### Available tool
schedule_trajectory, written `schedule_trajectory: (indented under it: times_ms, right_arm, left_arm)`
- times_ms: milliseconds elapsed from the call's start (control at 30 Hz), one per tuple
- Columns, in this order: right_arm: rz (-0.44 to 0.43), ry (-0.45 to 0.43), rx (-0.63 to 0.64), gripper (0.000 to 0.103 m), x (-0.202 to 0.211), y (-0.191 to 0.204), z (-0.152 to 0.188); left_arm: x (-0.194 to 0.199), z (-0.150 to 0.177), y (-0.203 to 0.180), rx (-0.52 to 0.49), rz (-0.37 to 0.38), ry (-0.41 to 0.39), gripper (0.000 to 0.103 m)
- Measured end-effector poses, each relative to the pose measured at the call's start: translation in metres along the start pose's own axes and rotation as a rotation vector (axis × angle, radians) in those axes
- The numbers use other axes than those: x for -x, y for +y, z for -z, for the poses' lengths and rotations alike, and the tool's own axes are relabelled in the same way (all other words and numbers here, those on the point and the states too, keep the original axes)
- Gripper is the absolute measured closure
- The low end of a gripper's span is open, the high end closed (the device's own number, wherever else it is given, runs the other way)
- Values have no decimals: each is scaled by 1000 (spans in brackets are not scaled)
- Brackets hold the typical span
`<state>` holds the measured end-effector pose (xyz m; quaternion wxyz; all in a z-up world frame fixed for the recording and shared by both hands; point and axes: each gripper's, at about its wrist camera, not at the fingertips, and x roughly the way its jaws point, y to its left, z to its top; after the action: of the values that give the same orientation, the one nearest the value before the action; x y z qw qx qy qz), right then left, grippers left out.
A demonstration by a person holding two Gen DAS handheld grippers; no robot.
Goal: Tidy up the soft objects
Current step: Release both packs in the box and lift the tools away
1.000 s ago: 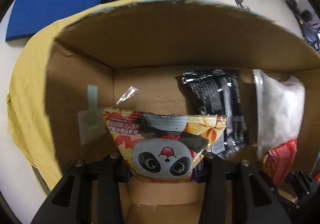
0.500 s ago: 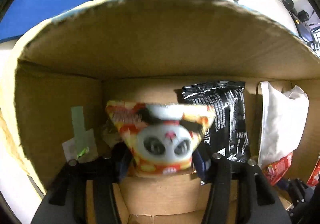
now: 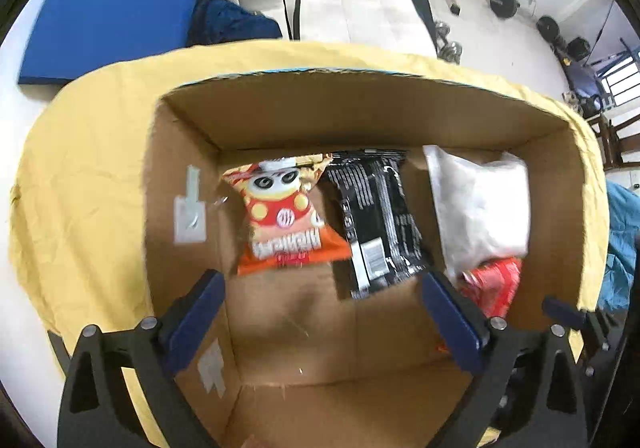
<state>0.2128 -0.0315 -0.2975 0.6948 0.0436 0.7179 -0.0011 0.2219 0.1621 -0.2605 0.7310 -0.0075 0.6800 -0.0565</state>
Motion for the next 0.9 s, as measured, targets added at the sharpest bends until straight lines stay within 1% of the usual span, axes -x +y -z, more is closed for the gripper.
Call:
schedule_trajectory:
  times_ms: [67, 133, 167, 233, 267, 300, 333, 400, 700, 833, 900]
  right_arm:
    - [12, -30, 9, 0, 13, -1, 5]
    - [19, -62, 17, 0, 25, 1, 11]
    - [21, -81, 22, 0, 32, 2, 15]
    - [19, -109, 32, 0, 43, 2, 21]
    - [14, -127, 35, 0, 53, 1, 26]
    - [14, -139, 37, 0, 60, 1, 29]
    - [14, -152, 43, 0, 66, 1, 34]
    - [9, -181, 53, 0, 79, 6, 46]
    - [-30, -278, 72, 0, 132, 4, 92]
    - [-29, -310, 76, 0, 148, -1, 107]
    - [-37, -324, 78, 0, 157, -4, 114]
  left_arm:
    - [13, 12, 2, 6, 4, -30, 1]
    - [27, 25, 2, 16, 25, -65, 1]
    - [35, 29, 1, 17, 19, -85, 1]
    - [47, 29, -1, 22, 4, -131, 1]
    - [57, 37, -1, 21, -8, -157, 1]
    - [59, 28, -6, 24, -12, -170, 1]
    - [62, 31, -9, 30, -13, -183, 1]
    - [69, 39, -15, 42, -10, -204, 1]
    - [111, 82, -23, 77, -1, -275, 1]
    - [130, 97, -30, 66, -15, -307, 1]
    - [138, 104, -33, 61, -16, -307, 1]
